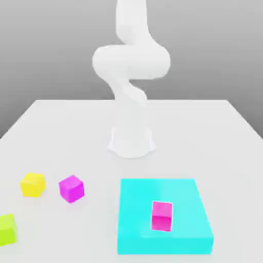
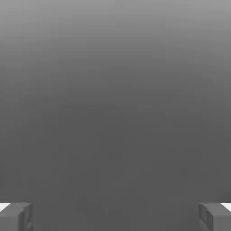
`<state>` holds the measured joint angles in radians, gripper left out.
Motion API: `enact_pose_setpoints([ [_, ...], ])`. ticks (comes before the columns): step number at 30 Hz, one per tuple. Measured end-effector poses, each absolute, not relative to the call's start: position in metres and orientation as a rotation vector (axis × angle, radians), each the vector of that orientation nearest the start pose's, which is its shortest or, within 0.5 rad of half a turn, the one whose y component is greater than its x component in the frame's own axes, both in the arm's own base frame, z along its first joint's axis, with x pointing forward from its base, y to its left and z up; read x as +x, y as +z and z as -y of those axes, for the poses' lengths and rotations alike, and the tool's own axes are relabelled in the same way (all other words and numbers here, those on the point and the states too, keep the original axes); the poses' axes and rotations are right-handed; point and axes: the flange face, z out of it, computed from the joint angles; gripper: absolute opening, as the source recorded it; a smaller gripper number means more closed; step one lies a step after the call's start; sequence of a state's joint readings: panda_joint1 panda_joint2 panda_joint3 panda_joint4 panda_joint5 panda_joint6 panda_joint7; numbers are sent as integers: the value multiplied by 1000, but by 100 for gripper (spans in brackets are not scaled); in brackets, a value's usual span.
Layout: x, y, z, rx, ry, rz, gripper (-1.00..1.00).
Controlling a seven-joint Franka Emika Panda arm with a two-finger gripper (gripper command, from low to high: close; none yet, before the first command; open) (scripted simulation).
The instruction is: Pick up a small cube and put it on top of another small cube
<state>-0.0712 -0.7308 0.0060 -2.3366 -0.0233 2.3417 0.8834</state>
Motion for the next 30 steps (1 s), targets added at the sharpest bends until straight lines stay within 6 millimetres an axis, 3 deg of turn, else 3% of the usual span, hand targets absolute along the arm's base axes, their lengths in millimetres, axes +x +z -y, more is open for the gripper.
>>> enact_pose_setpoints([
  [6,414,570,98,-2295,-814,-1699,0],
  [9,419,518,138,-2196,-726,-1920,0],
  [13,409,448,190,-2027,-599,-2199,0],
  [18,376,362,245,-1757,-426,-2510,0],
  [24,309,267,290,-1345,-201,-2816,0],
  [28,256,210,304,-1021,-43,-2968,0],
  [30,252,188,300,-981,-11,-2982,0],
])
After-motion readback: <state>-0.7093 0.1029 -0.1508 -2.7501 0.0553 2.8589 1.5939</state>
